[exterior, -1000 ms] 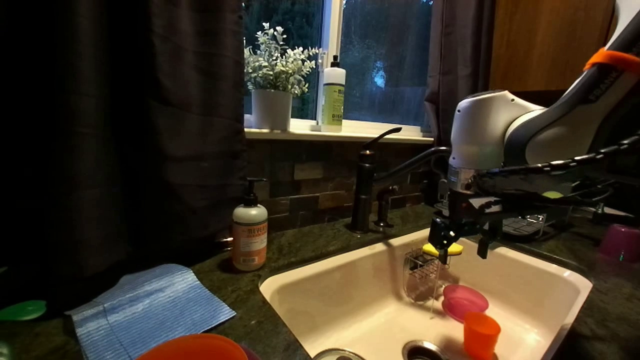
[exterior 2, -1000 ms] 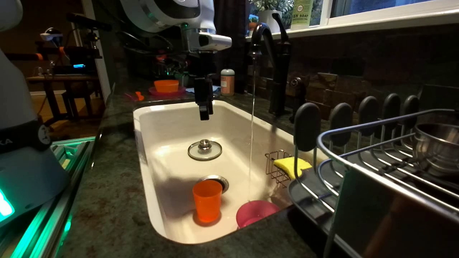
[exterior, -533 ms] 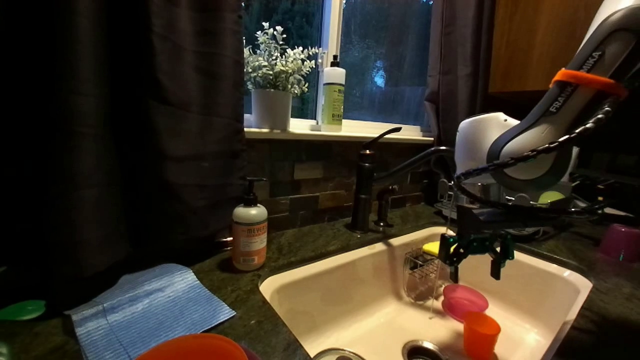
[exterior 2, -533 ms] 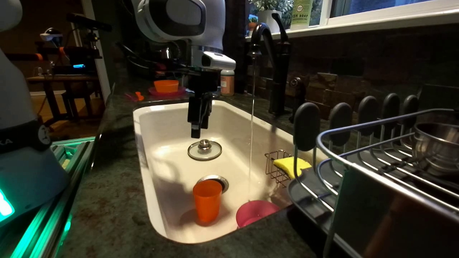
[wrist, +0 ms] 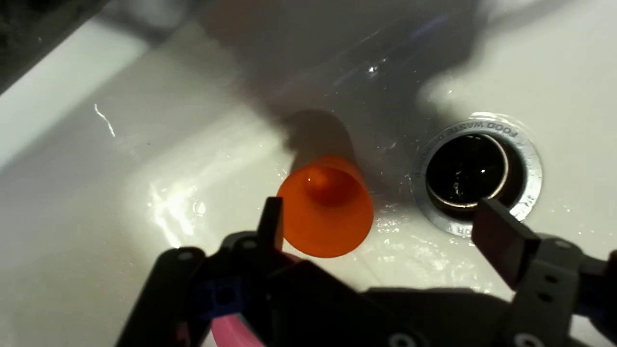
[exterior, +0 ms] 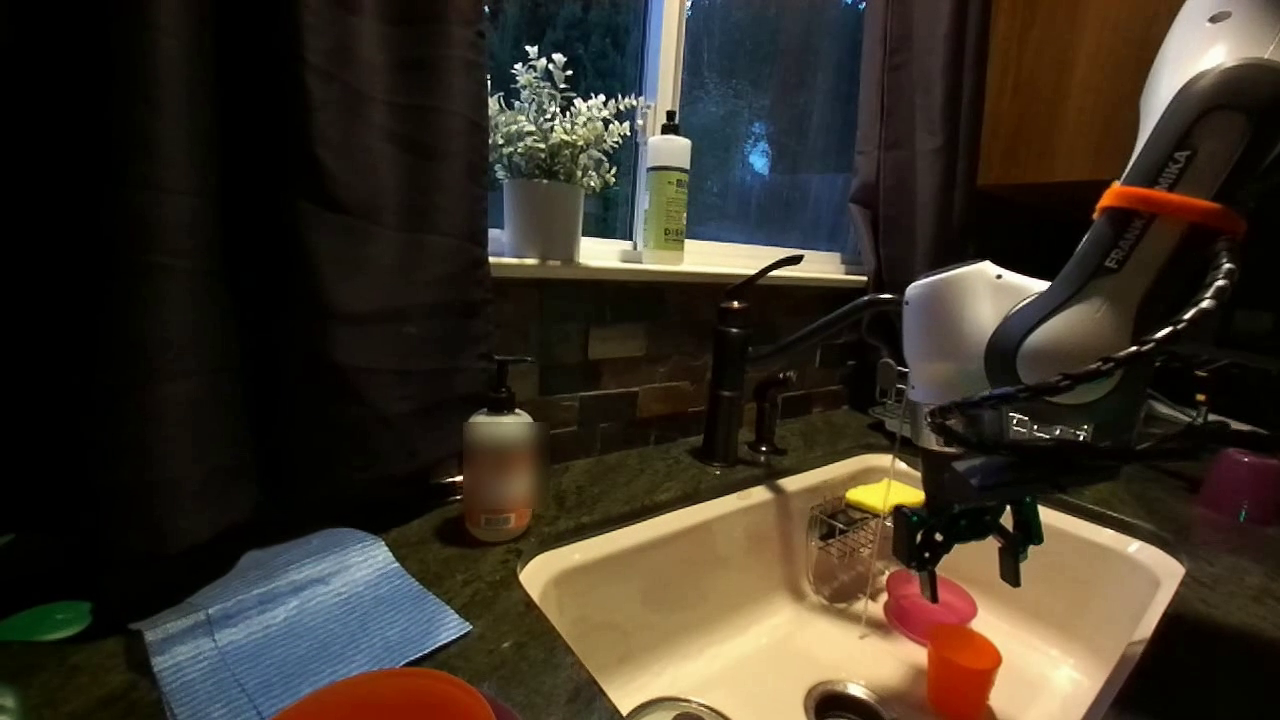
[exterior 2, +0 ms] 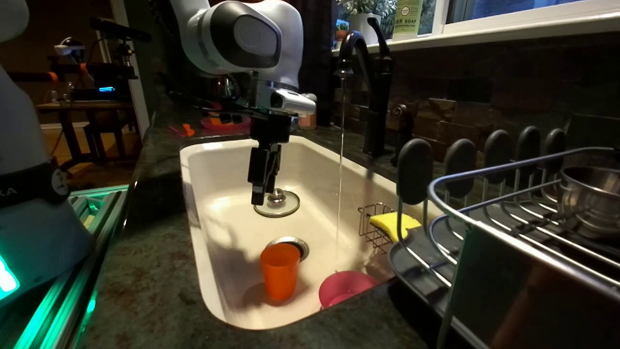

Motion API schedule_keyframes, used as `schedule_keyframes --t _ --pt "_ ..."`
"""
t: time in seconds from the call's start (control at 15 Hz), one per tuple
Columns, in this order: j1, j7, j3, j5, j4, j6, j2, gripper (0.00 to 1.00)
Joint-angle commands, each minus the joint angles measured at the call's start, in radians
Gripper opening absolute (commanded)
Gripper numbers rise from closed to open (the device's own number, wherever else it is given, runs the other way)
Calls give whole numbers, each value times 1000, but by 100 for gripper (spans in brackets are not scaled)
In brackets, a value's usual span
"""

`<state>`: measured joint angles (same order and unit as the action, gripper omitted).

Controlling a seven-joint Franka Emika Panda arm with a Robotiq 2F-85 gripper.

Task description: Open the tap, then fill the orange cup with a little water

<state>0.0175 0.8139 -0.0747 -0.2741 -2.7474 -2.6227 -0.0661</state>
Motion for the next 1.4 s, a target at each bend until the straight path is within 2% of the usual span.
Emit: schedule_keyframes --t 0.0,0.33,0.73,1.0,1.13,1.33 --pt "34 39 40 -66 19 -12 -69 100" --pt "59 17 82 -78 22 -84 -122 100" --pt "118 27 172 -146 54 -187 -177 100" --pt "134 -38 171 -101 96 -176 -229 100" --pt "149 -35 185 -94 79 -158 -193 100" --pt "160 -48 188 -90 89 -159 -216 100"
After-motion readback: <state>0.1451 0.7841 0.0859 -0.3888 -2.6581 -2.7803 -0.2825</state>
